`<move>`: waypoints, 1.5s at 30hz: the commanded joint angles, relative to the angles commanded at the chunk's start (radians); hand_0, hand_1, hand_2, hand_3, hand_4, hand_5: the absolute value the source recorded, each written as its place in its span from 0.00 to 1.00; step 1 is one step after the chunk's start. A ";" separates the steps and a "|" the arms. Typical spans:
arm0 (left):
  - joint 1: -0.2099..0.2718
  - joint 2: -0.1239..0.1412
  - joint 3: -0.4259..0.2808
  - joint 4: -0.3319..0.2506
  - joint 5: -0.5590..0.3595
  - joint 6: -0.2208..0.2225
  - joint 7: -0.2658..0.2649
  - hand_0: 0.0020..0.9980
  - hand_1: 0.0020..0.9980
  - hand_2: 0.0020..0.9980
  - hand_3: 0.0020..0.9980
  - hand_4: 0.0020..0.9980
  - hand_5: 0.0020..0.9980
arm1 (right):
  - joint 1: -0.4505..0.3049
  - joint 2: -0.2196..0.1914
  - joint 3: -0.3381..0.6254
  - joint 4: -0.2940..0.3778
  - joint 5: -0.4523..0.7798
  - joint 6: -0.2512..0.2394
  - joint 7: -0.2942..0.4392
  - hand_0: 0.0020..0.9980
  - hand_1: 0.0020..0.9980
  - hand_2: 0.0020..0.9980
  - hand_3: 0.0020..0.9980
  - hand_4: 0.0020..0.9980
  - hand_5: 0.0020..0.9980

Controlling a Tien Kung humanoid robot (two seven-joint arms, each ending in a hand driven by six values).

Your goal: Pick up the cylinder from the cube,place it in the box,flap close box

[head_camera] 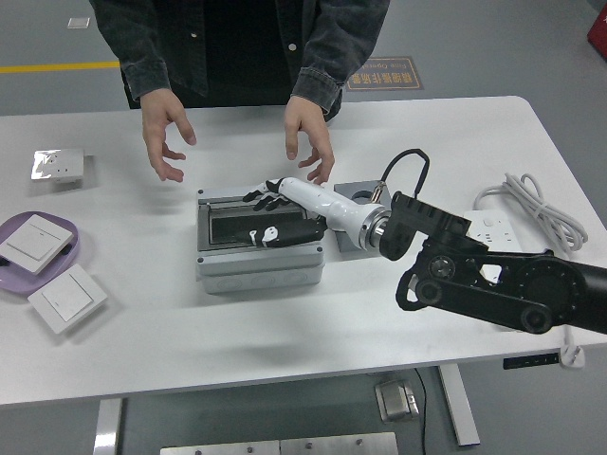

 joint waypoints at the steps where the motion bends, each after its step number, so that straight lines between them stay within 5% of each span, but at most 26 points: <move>1: 0.001 0.000 0.000 0.000 -0.002 0.000 0.000 0.61 0.63 0.61 0.63 0.71 0.24 | -0.022 -0.017 0.031 0.004 -0.005 -0.014 0.008 0.82 0.78 0.78 0.85 0.89 0.66; 5: 0.010 -0.002 0.007 0.001 -0.011 0.001 -0.001 0.61 0.63 0.61 0.63 0.71 0.24 | -0.121 -0.056 0.171 0.036 -0.009 -0.074 0.064 0.82 0.78 0.79 0.87 0.88 0.66; 10: 0.024 -0.011 0.010 0.001 -0.019 0.001 -0.002 0.61 0.63 0.61 0.63 0.71 0.24 | -0.284 -0.026 0.369 0.063 0.041 -0.130 0.175 0.80 0.77 0.77 0.84 0.87 0.64; 18: 0.042 -0.023 0.008 0.003 -0.021 0.002 -0.004 0.61 0.63 0.61 0.63 0.71 0.24 | -0.536 0.007 0.632 -0.026 0.196 -0.163 0.389 0.79 0.74 0.75 0.81 0.87 0.64; 25: 0.049 -0.032 0.007 0.006 -0.024 0.002 -0.001 0.61 0.63 0.61 0.63 0.71 0.24 | -0.682 0.069 0.703 -0.124 0.248 -0.234 0.577 0.77 0.72 0.72 0.77 0.87 0.64; 27: 0.049 -0.034 0.006 0.004 -0.023 0.001 -0.003 0.61 0.63 0.61 0.63 0.71 0.24 | -0.701 0.079 0.692 -0.118 0.277 -0.268 0.624 0.77 0.72 0.72 0.77 0.87 0.64; 28: 0.049 -0.035 0.008 0.004 -0.025 0.001 -0.004 0.61 0.63 0.61 0.63 0.71 0.24 | -0.705 0.080 0.685 -0.111 0.286 -0.279 0.644 0.72 0.70 0.70 0.76 0.87 0.46; 33: 0.053 -0.036 0.013 0.004 -0.030 0.001 -0.004 0.61 0.63 0.61 0.63 0.71 0.24 | -0.695 0.077 0.652 -0.084 0.308 -0.300 0.708 0.72 0.70 0.70 0.76 0.87 0.46; 34: 0.053 -0.036 0.014 0.004 -0.030 0.001 -0.004 0.61 0.63 0.61 0.63 0.71 0.24 | -0.692 0.077 0.651 -0.082 0.309 -0.300 0.709 0.73 0.70 0.70 0.75 0.68 0.18; 45: 0.057 -0.039 0.014 0.004 -0.025 0.002 -0.005 0.61 0.63 0.61 0.63 0.71 0.25 | -0.695 0.074 0.673 -0.076 0.295 -0.309 0.690 0.73 0.70 0.70 0.74 0.60 0.15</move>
